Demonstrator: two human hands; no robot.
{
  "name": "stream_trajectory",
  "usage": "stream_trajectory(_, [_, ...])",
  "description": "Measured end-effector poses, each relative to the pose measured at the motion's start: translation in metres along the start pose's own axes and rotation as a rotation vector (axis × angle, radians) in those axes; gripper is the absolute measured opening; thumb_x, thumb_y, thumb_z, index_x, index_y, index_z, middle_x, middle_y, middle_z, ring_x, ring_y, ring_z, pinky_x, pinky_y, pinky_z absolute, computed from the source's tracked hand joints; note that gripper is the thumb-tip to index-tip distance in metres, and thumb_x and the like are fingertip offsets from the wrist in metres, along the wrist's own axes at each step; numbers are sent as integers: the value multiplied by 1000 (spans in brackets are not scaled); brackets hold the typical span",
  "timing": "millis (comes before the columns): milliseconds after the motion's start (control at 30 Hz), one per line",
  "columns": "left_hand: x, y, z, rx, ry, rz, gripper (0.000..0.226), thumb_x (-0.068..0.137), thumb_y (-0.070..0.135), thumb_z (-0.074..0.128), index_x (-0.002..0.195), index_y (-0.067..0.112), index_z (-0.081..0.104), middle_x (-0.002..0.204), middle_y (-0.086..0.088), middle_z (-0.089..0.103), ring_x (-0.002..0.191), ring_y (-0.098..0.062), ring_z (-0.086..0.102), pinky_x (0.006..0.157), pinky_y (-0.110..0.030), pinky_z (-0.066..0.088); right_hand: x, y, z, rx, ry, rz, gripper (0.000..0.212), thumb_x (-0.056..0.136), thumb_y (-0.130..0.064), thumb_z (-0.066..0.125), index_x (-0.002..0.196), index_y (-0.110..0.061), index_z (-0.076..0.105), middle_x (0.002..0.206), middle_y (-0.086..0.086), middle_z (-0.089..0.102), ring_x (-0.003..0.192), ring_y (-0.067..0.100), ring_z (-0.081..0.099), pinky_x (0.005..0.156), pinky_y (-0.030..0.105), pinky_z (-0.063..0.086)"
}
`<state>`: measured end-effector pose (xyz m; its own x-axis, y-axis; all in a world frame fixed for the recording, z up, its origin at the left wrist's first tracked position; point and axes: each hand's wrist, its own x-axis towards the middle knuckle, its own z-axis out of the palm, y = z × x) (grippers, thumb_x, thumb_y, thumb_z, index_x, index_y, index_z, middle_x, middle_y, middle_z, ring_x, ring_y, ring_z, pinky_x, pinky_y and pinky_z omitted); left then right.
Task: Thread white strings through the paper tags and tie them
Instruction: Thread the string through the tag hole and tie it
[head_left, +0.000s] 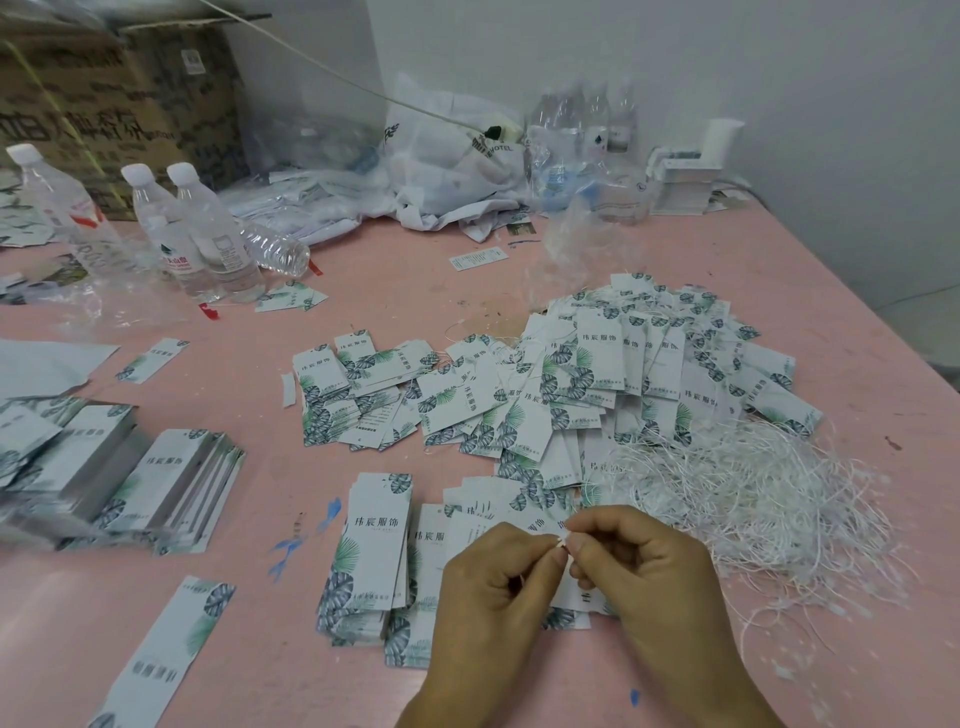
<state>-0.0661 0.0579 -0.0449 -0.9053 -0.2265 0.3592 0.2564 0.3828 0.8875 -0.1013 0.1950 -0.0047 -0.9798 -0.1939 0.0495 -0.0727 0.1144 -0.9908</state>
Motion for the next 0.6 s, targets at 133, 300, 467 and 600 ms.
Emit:
stream_trajectory(133, [0,0,0,33,-10,14,15,88,34,61,91,33,76,70,7,61,68,-10,61,60,-25,47,1,1,0,-3,-9,7,36,80,6,72,82,-30,75,62,6,69,55,9,64,57,17,53])
stream_trajectory(300, [0,-2,-1,68,-14,29,15,89,35,62,92,34,76,71,8,61,68,-9,61,60,-20,46,2,1,-2,9,-38,41,33,80,6,72,80,-27,77,62,7,70,55,10,64,56,17,53])
stream_trajectory(467, [1,-1,-2,76,9,50,9,85,38,65,91,38,72,73,10,62,65,-6,59,58,-17,44,5,-3,-8,48,-103,89,27,80,5,71,78,-21,77,58,11,67,52,12,61,55,17,51])
stream_trajectory(600, [0,-1,-3,121,9,103,9,86,36,65,93,36,70,68,9,60,63,-2,57,55,-20,45,6,-2,-9,52,-127,111,28,81,5,71,79,-22,77,57,10,67,52,11,60,55,18,51])
